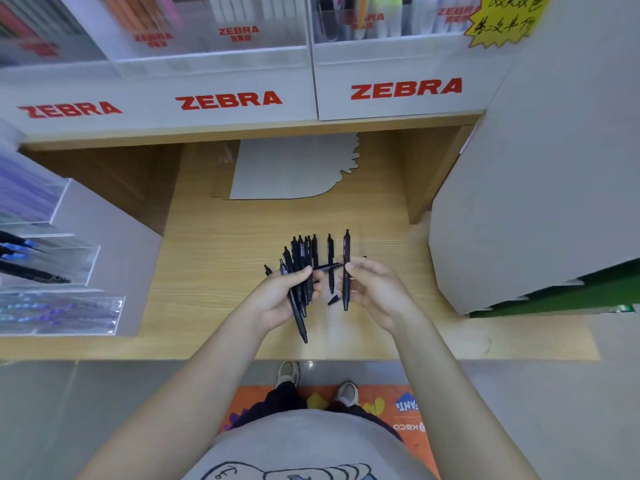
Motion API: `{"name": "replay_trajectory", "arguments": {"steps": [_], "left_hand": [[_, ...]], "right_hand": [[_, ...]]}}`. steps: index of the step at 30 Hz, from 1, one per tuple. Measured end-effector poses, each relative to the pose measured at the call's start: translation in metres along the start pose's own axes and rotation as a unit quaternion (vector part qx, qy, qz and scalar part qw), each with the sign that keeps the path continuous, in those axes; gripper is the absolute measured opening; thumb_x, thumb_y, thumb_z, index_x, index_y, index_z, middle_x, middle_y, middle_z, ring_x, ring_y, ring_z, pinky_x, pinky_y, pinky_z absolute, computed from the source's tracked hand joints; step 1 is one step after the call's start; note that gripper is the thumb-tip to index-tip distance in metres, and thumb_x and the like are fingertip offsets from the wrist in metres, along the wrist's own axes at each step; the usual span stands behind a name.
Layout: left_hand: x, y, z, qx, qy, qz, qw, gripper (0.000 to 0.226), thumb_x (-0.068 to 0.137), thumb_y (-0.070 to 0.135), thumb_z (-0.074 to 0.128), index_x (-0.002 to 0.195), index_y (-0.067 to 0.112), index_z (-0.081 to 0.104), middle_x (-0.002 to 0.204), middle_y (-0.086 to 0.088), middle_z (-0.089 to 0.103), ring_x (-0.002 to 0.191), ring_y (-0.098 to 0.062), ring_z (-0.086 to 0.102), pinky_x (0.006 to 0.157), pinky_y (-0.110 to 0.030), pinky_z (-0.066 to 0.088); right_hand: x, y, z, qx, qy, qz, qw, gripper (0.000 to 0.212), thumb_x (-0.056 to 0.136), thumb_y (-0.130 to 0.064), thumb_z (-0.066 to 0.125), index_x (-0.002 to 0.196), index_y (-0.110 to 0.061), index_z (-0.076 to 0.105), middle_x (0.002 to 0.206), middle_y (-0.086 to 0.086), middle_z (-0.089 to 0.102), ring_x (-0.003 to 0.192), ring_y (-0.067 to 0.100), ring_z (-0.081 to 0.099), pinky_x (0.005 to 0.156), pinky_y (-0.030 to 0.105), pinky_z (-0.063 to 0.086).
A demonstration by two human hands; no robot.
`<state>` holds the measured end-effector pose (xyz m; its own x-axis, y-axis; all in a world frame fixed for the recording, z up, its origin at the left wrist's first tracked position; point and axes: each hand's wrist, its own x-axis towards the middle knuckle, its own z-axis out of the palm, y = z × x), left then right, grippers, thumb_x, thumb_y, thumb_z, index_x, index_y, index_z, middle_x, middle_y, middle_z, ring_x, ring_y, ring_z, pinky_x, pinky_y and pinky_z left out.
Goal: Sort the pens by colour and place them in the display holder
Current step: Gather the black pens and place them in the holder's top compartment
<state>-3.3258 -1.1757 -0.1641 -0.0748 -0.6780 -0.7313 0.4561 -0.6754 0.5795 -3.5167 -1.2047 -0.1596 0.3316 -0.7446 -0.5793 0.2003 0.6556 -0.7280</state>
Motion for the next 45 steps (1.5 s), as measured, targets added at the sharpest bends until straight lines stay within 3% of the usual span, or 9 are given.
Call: {"name": "replay_trajectory", "arguments": {"steps": [4, 10, 15, 20, 23, 26, 32, 38, 45], "left_hand": [[-0.012, 0.004, -0.002, -0.034, 0.006, 0.025, 0.999, 0.019, 0.098, 0.008, 0.056, 0.108, -0.003, 0.068, 0.088, -0.012, 0.073, 0.073, -0.014, 0.071, 0.063, -0.023, 0.058], [-0.044, 0.000, -0.019, -0.044, -0.006, 0.051, 0.998, 0.041, 0.094, 0.007, 0.063, 0.132, -0.005, 0.055, 0.116, -0.021, 0.068, 0.095, -0.023, 0.070, 0.068, -0.029, 0.058], [-0.089, -0.001, -0.070, -0.064, 0.002, 0.092, 0.994, 0.043, 0.093, 0.009, 0.064, 0.133, -0.001, 0.053, 0.117, -0.021, 0.065, 0.099, -0.026, 0.064, 0.079, -0.036, 0.055], [-0.150, 0.008, -0.159, -0.058, -0.002, 0.149, 0.987, 0.013, 0.095, 0.007, 0.061, 0.106, 0.010, 0.066, 0.094, -0.008, 0.072, 0.086, -0.022, 0.065, 0.071, -0.032, 0.052], [-0.190, 0.015, -0.229, -0.091, 0.029, 0.200, 0.975, 0.010, 0.097, 0.004, 0.058, 0.097, 0.011, 0.064, 0.078, -0.004, 0.070, 0.071, -0.022, 0.064, 0.057, -0.026, 0.047], [-0.226, 0.024, -0.307, -0.167, 0.058, 0.228, 0.958, 0.006, 0.097, 0.006, 0.058, 0.100, 0.009, 0.062, 0.083, -0.009, 0.071, 0.077, -0.022, 0.070, 0.060, -0.028, 0.047], [-0.284, 0.048, -0.426, -0.281, 0.090, 0.296, 0.909, 0.011, 0.100, 0.013, 0.054, 0.094, 0.006, 0.061, 0.077, -0.004, 0.070, 0.077, -0.020, 0.072, 0.069, -0.034, 0.056], [-0.306, 0.069, -0.490, -0.285, 0.074, 0.348, 0.890, 0.016, 0.101, 0.013, 0.052, 0.095, 0.001, 0.060, 0.084, -0.010, 0.069, 0.086, -0.024, 0.070, 0.082, -0.039, 0.057], [-0.307, 0.108, -0.561, -0.126, 0.136, 0.353, 0.917, 0.018, 0.097, 0.016, 0.061, 0.105, 0.002, 0.053, 0.072, -0.009, 0.065, 0.060, -0.027, 0.060, 0.056, -0.036, 0.053]], "right_hand": [[-0.016, 0.013, 0.022, -0.018, 0.018, -0.038, 0.999, 0.024, 0.097, -0.009, 0.058, 0.120, -0.007, 0.064, 0.089, 0.011, 0.069, 0.078, 0.020, 0.065, 0.072, 0.035, 0.056], [-0.033, 0.023, 0.079, -0.074, 0.135, -0.125, 0.980, 0.011, 0.086, -0.017, 0.074, 0.093, -0.014, 0.068, 0.086, 0.006, 0.075, 0.079, 0.015, 0.072, 0.075, 0.030, 0.056], [-0.046, 0.052, 0.148, -0.175, 0.160, -0.172, 0.956, 0.005, 0.084, -0.021, 0.076, 0.086, -0.019, 0.074, 0.085, -0.002, 0.074, 0.074, 0.007, 0.066, 0.067, 0.025, 0.050], [-0.069, 0.093, 0.247, -0.241, 0.104, -0.201, 0.944, 0.013, 0.090, -0.018, 0.069, 0.087, -0.026, 0.078, 0.089, -0.012, 0.075, 0.094, 0.008, 0.068, 0.087, 0.030, 0.055], [-0.084, 0.124, 0.320, -0.281, 0.056, -0.219, 0.933, 0.015, 0.092, -0.023, 0.066, 0.093, -0.033, 0.077, 0.095, -0.009, 0.075, 0.100, 0.014, 0.065, 0.083, 0.029, 0.051], [-0.096, 0.153, 0.390, -0.296, 0.046, -0.201, 0.933, 0.014, 0.091, -0.028, 0.067, 0.104, -0.029, 0.066, 0.100, -0.001, 0.066, 0.089, 0.013, 0.063, 0.074, 0.030, 0.052], [-0.111, 0.207, 0.495, -0.379, -0.133, -0.070, 0.913, 0.030, 0.088, -0.017, 0.073, 0.112, -0.010, 0.057, 0.078, 0.018, 0.064, 0.060, 0.026, 0.063, 0.057, 0.036, 0.052], [-0.096, 0.226, 0.582, -0.318, -0.134, -0.116, 0.931, 0.036, 0.083, -0.005, 0.075, 0.104, -0.009, 0.046, 0.067, 0.017, 0.068, 0.056, 0.027, 0.065, 0.056, 0.036, 0.055], [-0.051, 0.207, 0.650, -0.372, -0.101, -0.196, 0.902, 0.028, 0.092, -0.027, 0.068, 0.095, -0.001, 0.058, 0.061, 0.006, 0.061, 0.045, 0.016, 0.050, 0.043, 0.025, 0.038]]}}
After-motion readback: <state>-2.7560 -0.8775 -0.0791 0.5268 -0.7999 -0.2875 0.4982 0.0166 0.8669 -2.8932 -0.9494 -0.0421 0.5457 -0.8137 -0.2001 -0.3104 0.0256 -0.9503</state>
